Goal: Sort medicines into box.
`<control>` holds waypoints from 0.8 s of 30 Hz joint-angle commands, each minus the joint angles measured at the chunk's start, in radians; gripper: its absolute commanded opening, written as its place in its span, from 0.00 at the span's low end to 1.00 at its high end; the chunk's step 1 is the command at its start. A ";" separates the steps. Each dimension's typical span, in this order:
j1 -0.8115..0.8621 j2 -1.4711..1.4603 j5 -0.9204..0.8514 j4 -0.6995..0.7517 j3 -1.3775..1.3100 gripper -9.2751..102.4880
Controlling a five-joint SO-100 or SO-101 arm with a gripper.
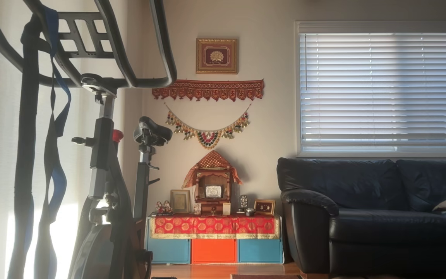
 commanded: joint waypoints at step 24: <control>0.557 0.448 -0.554 -0.241 0.584 0.10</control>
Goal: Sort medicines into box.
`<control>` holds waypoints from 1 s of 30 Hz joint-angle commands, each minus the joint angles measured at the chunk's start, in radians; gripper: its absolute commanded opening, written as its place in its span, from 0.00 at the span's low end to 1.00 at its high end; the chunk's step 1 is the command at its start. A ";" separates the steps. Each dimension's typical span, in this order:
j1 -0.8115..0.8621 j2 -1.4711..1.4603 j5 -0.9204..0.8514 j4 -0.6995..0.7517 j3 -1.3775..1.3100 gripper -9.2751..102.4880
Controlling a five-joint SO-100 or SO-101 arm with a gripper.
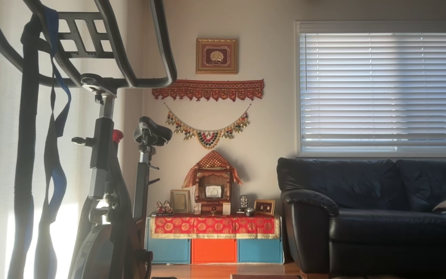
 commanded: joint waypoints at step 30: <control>0.114 0.008 -0.433 -0.035 -0.025 0.10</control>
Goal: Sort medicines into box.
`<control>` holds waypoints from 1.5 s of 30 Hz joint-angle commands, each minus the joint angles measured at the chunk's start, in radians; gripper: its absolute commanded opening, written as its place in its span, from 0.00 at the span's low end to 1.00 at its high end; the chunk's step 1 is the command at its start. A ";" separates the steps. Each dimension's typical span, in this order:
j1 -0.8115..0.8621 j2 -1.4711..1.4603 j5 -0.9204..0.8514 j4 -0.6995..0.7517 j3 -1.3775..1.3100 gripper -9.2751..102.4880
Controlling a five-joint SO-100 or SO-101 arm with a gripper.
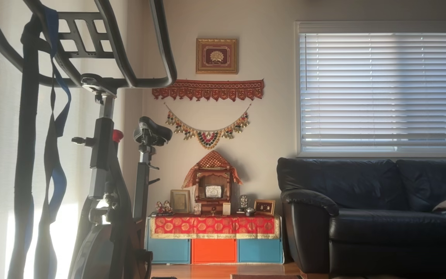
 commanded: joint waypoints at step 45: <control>0.081 -0.202 -0.491 0.074 -0.186 0.35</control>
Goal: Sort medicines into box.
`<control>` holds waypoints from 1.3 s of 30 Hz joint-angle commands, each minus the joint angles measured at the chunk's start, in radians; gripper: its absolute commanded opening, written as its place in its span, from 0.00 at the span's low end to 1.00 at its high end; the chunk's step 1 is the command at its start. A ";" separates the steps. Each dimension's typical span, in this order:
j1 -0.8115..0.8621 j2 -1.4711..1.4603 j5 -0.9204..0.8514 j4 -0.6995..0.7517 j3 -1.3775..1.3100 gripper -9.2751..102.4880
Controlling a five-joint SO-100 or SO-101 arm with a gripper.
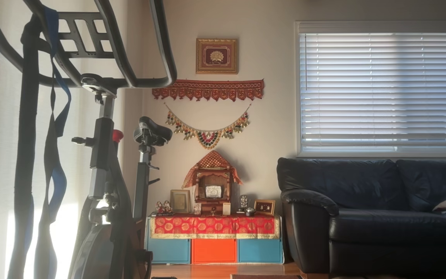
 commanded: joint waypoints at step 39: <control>-0.008 0.067 0.000 -0.193 0.071 0.35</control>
